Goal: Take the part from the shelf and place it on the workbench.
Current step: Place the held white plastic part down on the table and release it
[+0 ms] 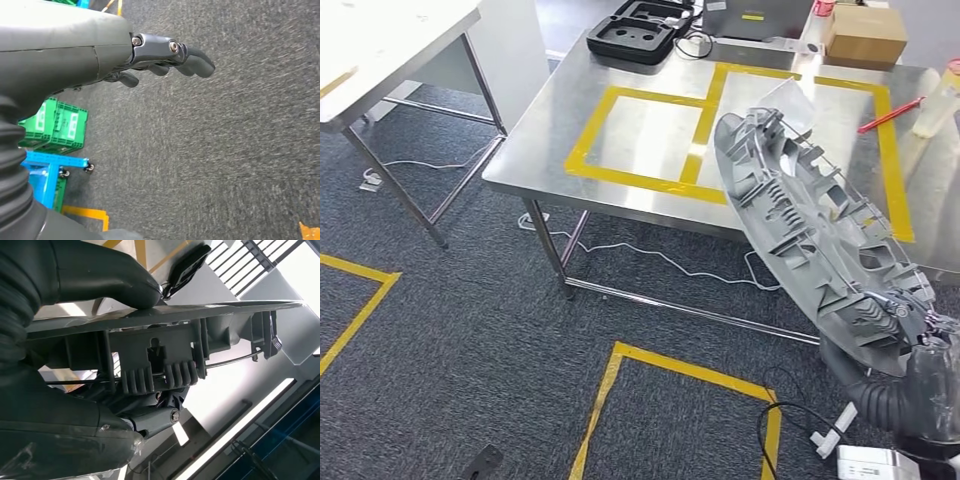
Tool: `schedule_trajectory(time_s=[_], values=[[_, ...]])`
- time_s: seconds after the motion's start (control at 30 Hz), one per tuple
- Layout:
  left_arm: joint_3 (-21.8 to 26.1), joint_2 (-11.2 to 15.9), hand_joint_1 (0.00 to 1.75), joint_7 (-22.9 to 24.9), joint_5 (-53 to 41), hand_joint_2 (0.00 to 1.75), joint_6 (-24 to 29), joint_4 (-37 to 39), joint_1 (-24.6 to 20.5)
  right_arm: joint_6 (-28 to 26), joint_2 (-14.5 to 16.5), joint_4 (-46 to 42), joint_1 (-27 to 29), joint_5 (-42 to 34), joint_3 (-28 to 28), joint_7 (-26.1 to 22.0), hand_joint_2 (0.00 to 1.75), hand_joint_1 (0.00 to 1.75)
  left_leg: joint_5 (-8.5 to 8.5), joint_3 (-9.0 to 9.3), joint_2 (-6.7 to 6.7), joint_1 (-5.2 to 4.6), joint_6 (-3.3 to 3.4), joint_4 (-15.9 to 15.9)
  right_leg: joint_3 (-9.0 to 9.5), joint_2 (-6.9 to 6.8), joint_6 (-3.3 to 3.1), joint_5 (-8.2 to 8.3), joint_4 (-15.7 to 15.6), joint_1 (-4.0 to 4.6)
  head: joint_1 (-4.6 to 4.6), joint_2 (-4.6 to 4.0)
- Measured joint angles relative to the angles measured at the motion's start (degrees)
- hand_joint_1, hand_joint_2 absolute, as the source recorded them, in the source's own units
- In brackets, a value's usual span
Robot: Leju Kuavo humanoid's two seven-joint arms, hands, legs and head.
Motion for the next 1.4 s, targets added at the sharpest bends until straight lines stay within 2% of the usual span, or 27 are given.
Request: schedule_trajectory(time_s=[0.07,0.13,0.2,0.23,0.3,0.33,0.37,0.4,0.47,0.53,0.63,0.7,0.73,0.8,0.83,0.87,0.9,0.93,1.0,1.03,1.1,1.17,1.2,1.23,1.33,1.37,1.4], values=[[0.0,0.0,0.00,0.1,0.0,1.75,-0.1,0.0,-0.1,0.0,-0.1,0.0,-0.3,0.0,0.0,-0.1,1.75,1.75,0.59,1.47,-0.06,-0.08,0.49,-3.3,-0.21,0.13,0.66,0.08,0.0,0.21,0.01,0.00],[0.0,0.0,0.00,0.2,0.0,1.75,-0.2,0.0,-0.1,0.1,-0.2,0.0,-0.5,0.0,0.1,-0.2,1.75,1.75,0.73,1.44,-0.05,-0.08,1.18,-3.7,-0.33,0.14,1.35,0.22,-0.2,0.15,-0.01,0.00],[0.0,0.0,0.00,0.2,-0.1,1.75,-0.2,0.0,-0.1,0.1,-0.4,0.0,-0.7,0.0,0.2,-0.3,1.75,1.75,0.94,1.53,-0.02,0.11,1.90,-3.9,-1.16,-0.09,1.98,-0.98,1.5,0.05,0.18,0.00],[0.0,0.0,0.00,0.1,-0.1,1.75,-0.2,0.0,-0.1,0.1,-0.5,0.0,-0.7,0.0,0.3,-0.3,1.75,1.75,1.00,1.58,-0.01,0.21,2.19,-4.0,-2.36,-0.21,2.24,-2.44,4.0,-0.02,0.26,-0.01],[0.0,0.1,0.00,0.3,-0.1,1.75,-0.4,0.0,-0.1,0.1,-0.6,0.1,-0.8,0.0,0.5,-0.3,1.75,1.75,0.95,1.58,0.00,0.17,2.50,-4.0,-5.81,-0.31,2.60,-6.01,11.7,-0.10,0.41,0.00],[0.0,0.1,0.00,0.5,-0.1,1.75,-0.5,0.0,-0.1,0.1,-0.6,0.1,-0.8,0.0,0.6,-0.4,1.75,1.75,0.93,1.59,0.01,0.15,2.53,-4.0,-7.22,-0.31,2.72,-6.98,14.7,-0.13,0.39,0.01],[0.0,0.1,0.00,0.7,-0.2,1.75,-0.6,0.0,-0.1,0.1,-0.6,0.1,-0.8,0.0,0.7,-0.4,1.75,1.75,0.91,1.62,0.01,0.15,2.54,-4.0,-7.78,-0.32,2.79,-6.94,15.9,-0.15,0.41,0.01],[0.0,0.1,0.00,0.9,-0.3,1.75,-0.7,0.0,0.0,0.2,-0.6,0.2,-0.7,0.0,0.8,-0.4,1.75,1.75,0.89,1.68,0.00,0.17,2.51,-4.0,-7.23,-0.33,2.81,-5.84,14.8,-0.17,0.40,0.01],[0.0,0.0,0.00,1.1,-0.5,1.75,-0.8,0.0,0.0,0.2,-0.7,0.2,-0.7,0.0,0.9,-0.4,1.75,1.75,0.78,1.89,-0.04,0.22,2.24,-4.0,-3.48,-0.55,2.85,-2.24,7.4,-0.29,0.43,-0.01],[0.0,0.0,0.00,1.2,-0.6,1.75,-0.9,0.0,0.0,0.1,-0.8,0.1,-0.6,0.1,0.9,-0.3,1.75,1.75,0.66,1.91,-0.11,0.01,1.63,-3.8,-0.21,-0.64,2.47,-0.47,1.2,-0.30,0.35,0.00],[0.0,0.1,0.00,1.1,-0.9,1.75,-0.9,0.0,0.0,0.1,-0.9,0.1,-0.1,0.1,1.0,0.0,1.75,1.75,0.84,1.79,-0.09,-0.10,0.62,-3.9,0.25,-0.36,1.21,-0.34,0.1,-0.13,0.21,0.01],[0.0,0.0,0.00,1.0,-0.9,1.75,-0.9,0.0,0.0,0.1,-1.0,0.1,0.2,0.1,1.0,0.2,1.75,1.75,-0.23,1.22,-0.06,0.02,0.00,-2.7,0.23,-0.27,0.39,-0.15,-0.1,-0.22,0.08,0.01],[0.0,0.0,0.00,0.9,-0.6,1.75,-0.8,0.0,0.0,0.1,-1.0,0.1,0.2,0.1,1.0,0.2,1.75,1.75,-1.62,0.20,-0.07,0.06,-0.25,-0.5,0.25,-0.27,0.05,-0.07,-0.2,-0.29,-0.04,0.01],[0.0,-0.1,0.00,0.4,0.0,1.75,-0.6,0.0,0.0,0.2,-1.0,0.1,0.3,-0.1,1.0,0.3,1.75,1.75,-5.15,-3.30,-0.07,0.08,-0.49,6.7,0.18,-0.26,-0.32,-0.09,-0.2,-0.23,-0.25,0.00],[0.0,-0.2,0.00,0.1,0.2,1.75,-0.4,0.0,0.0,0.2,-1.1,0.1,0.4,-0.3,1.0,0.3,1.75,1.75,-6.27,-4.98,-0.07,0.09,-0.53,10.0,0.17,-0.24,-0.38,-0.11,-0.2,-0.19,-0.25,0.00],[0.0,-0.2,0.00,0.0,0.3,1.75,-0.3,0.0,0.0,0.3,-1.1,0.1,0.4,-0.5,1.0,0.4,1.75,1.75,-6.38,-5.95,-0.07,0.08,-0.50,11.8,0.17,-0.19,-0.41,-0.13,-0.2,-0.16,-0.26,-0.01],[0.1,-0.1,0.00,-0.1,0.4,1.75,-0.2,0.0,0.0,0.3,-1.1,0.1,0.4,-0.7,1.0,0.4,1.75,1.75,-5.39,-5.90,-0.07,0.08,-0.41,11.4,0.20,-0.11,-0.42,-0.15,-0.2,-0.14,-0.26,-0.01],[0.1,-0.1,0.00,-0.1,0.4,1.75,-0.2,0.0,0.0,0.4,-1.1,0.1,0.4,-0.8,1.0,0.5,1.75,1.75,-3.56,-4.78,-0.07,0.07,-0.25,8.9,0.25,-0.04,-0.40,-0.17,-0.2,-0.14,-0.26,-0.01],[0.1,-0.1,0.00,0.0,0.5,1.75,0.0,0.0,-0.1,0.4,-1.1,0.1,0.4,-0.9,1.0,0.5,1.75,1.75,-0.08,-1.09,-0.08,0.04,0.18,1.4,0.28,0.08,-0.13,-0.29,-0.1,-0.02,-0.27,-0.01],[0.1,-0.1,0.00,0.0,0.5,1.75,0.0,0.0,-0.2,0.4,-1.1,0.1,0.4,-0.9,1.0,0.5,1.75,1.75,0.73,0.29,-0.09,0.01,0.38,-1.5,0.21,0.12,0.14,-0.35,0.0,0.09,-0.24,0.00],[0.1,-0.1,0.00,0.0,0.5,1.75,0.1,0.0,-0.2,0.4,-1.2,0.1,0.3,-0.9,1.0,0.5,1.75,1.75,0.73,1.21,-0.13,-0.12,0.75,-3.7,0.09,0.20,0.82,-0.36,-0.1,0.25,-0.22,0.00],[0.1,-0.2,0.00,0.3,0.3,1.75,0.0,0.0,-0.2,0.4,-1.3,0.1,0.4,-0.9,1.0,0.6,1.75,1.75,0.82,1.27,-0.13,-0.02,1.37,-3.9,0.10,0.15,1.50,-0.50,-0.1,0.14,-0.21,0.00],[0.1,-0.2,0.00,0.5,0.3,1.75,0.0,0.0,-0.2,0.4,-1.3,0.1,0.4,-0.9,1.0,0.6,1.75,1.75,0.86,1.42,-0.12,0.09,1.74,-4.0,-0.28,0.03,1.83,-1.11,0.7,0.09,-0.05,0.00],[0.1,-0.3,0.00,0.6,0.2,1.75,0.0,0.0,-0.2,0.3,-1.3,0.1,0.4,-0.9,1.0,0.6,1.75,1.75,0.88,1.57,-0.10,0.21,2.05,-4.1,-1.24,-0.09,2.12,-2.29,2.8,0.05,0.08,0.00],[0.1,-0.3,0.00,1.1,0.1,1.75,-0.2,0.0,-0.2,0.2,-1.3,0.2,0.4,-0.8,0.9,0.7,1.75,1.75,0.64,1.82,-0.08,0.17,2.53,-4.2,-6.74,-0.28,2.68,-6.95,13.7,-0.12,0.36,-0.01],[0.1,-0.4,0.00,1.2,0.0,1.75,-0.3,0.0,-0.2,0.2,-1.3,0.3,0.5,-0.8,0.9,0.7,1.75,1.75,0.54,1.94,-0.08,0.15,2.56,-4.2,-7.93,-0.29,2.79,-7.21,15.8,-0.14,0.37,-0.01],[0.1,-0.4,0.00,1.2,0.1,1.75,-0.4,0.0,-0.1,0.2,-1.3,0.3,0.5,-0.8,0.9,0.8,1.75,1.75,0.40,2.13,-0.09,0.17,2.53,-4.1,-8.01,-0.31,2.85,-6.30,15.6,-0.16,0.37,-0.01]])
